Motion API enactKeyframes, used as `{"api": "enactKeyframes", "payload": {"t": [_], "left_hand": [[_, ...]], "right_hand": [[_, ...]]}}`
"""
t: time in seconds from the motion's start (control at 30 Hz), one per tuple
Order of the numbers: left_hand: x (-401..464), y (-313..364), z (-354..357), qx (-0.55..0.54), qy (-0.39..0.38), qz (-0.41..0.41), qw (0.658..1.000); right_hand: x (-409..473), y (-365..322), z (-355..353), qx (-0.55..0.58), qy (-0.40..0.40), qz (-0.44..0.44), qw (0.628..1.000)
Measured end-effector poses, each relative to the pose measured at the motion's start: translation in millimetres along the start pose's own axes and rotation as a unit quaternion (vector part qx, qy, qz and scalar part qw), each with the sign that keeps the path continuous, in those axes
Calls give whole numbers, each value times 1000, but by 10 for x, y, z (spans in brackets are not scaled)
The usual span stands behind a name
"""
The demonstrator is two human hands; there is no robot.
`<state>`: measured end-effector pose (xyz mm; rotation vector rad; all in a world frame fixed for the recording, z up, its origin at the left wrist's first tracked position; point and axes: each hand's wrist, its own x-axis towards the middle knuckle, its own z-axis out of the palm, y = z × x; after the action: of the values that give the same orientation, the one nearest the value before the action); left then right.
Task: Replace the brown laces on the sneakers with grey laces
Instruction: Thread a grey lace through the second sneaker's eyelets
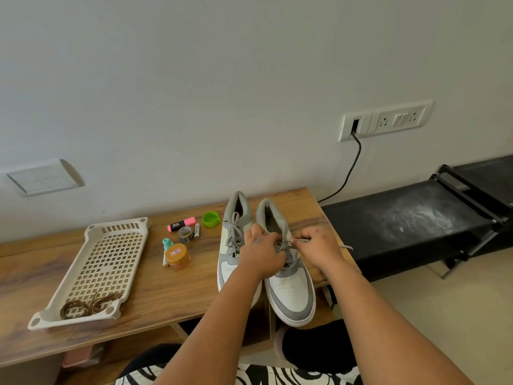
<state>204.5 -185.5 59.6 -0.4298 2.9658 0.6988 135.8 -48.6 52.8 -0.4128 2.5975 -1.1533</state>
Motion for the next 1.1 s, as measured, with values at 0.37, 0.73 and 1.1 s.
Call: {"api": "enactKeyframes", "payload": {"t": [0.37,0.73,1.1], "left_hand": [[274,23,-100,68,17,4,998],[450,-23,-148,103,-120,10,987],[455,-115,-288,-276,88,-52,956]], "right_hand": [[-17,-43,175,-26,37,-1,999],[51,-21,21,68,-47,-3,997],[59,-123,-81,-5,-83,-31,996]]}}
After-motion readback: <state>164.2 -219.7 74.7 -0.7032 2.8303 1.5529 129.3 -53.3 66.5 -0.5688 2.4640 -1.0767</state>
